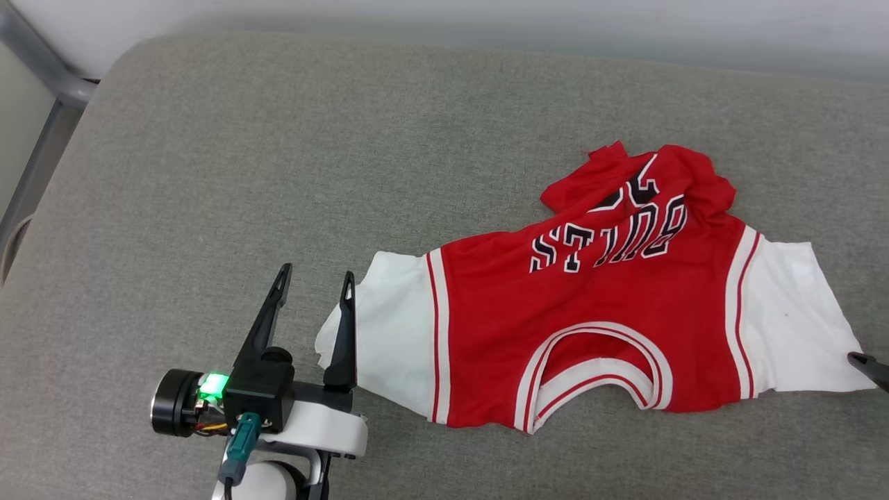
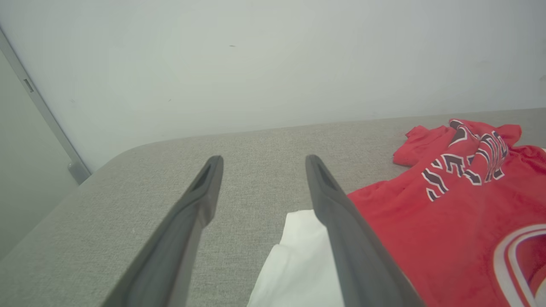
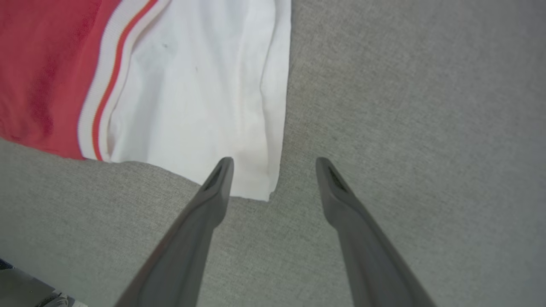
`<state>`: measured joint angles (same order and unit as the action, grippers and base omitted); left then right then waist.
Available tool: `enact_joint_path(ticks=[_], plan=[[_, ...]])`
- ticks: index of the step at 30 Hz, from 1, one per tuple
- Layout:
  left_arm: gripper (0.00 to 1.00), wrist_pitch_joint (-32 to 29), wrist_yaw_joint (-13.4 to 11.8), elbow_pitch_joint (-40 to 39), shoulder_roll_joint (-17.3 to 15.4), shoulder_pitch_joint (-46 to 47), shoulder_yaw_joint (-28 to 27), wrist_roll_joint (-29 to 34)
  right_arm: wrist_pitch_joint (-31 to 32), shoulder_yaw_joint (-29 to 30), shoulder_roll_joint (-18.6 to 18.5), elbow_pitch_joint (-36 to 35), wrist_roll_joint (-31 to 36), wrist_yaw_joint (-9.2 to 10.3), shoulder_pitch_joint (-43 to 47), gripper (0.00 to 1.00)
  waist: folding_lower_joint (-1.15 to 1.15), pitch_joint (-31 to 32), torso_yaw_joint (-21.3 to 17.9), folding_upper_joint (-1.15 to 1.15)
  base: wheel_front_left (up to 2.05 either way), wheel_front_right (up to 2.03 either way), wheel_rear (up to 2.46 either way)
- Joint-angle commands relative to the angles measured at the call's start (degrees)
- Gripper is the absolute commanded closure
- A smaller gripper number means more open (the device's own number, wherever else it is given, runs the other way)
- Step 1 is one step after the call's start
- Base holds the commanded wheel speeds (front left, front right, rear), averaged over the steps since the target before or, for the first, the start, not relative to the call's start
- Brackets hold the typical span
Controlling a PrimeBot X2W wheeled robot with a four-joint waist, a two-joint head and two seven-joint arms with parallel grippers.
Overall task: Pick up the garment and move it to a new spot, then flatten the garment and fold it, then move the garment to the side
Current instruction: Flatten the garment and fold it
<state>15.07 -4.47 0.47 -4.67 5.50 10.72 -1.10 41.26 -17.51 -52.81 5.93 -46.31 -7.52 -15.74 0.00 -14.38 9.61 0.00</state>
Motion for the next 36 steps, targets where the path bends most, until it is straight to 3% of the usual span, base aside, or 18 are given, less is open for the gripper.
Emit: enact_joint_path(ticks=[1, 6, 15, 16, 17, 28, 36], plan=[[0.00, 0.14, 0.16, -0.05, 0.25, 0.88, 0.12, 0.28, 0.35, 0.42, 0.91, 0.88, 1.13, 0.06, 0.46, 0.00, 0.00, -0.91, 0.74, 0.00, 0.00, 0.00, 0.00], [0.00, 0.14, 0.05, -0.20, 0.49, 1.79, 0.28, 0.23, 1.09, 0.76, 3.29, 3.69, 2.43, 0.06, 1.30, 0.00, 0.00, -2.77, 2.10, 0.00, 0.00, 0.00, 0.00], [0.00, 0.14, -0.10, 0.02, 0.62, 2.22, -0.07, 0.35, 0.13, -4.03, 6.86, 7.12, 3.86, -0.06, 5.99, 0.00, 0.00, -3.78, 2.39, 0.00, 0.00, 0.00, 0.00], [0.00, 0.14, -0.05, 0.15, 0.62, 2.28, -0.08, 0.39, -0.87, -4.03, 7.28, 7.40, 3.96, -0.10, 6.14, 0.13, 0.00, -3.73, 2.34, 0.00, 0.00, 0.00, 0.00], [0.00, 0.14, -0.01, 0.24, 0.62, 2.33, -0.12, 0.44, -1.99, -3.81, 7.59, 7.64, 4.16, -0.10, 5.98, 1.00, 0.00, -3.61, 2.25, 0.00, 0.00, 0.00, 0.00], [0.00, 0.14, 1.05, 1.21, -2.54, 1.39, -3.04, -0.48, -12.94, 4.24, 6.77, 4.53, 4.74, 0.07, 6.47, 1.00, 0.00, 2.34, -0.30, 0.00, 0.00, 0.00, 0.00], [0.00, -0.44, 7.25, 3.28, -7.21, 3.62, -4.69, -3.60, -13.82, 13.18, 7.87, -0.07, 5.53, 0.07, 15.41, 1.00, 0.00, 5.45, -1.87, 0.00, 0.00, 0.00, 0.00]])
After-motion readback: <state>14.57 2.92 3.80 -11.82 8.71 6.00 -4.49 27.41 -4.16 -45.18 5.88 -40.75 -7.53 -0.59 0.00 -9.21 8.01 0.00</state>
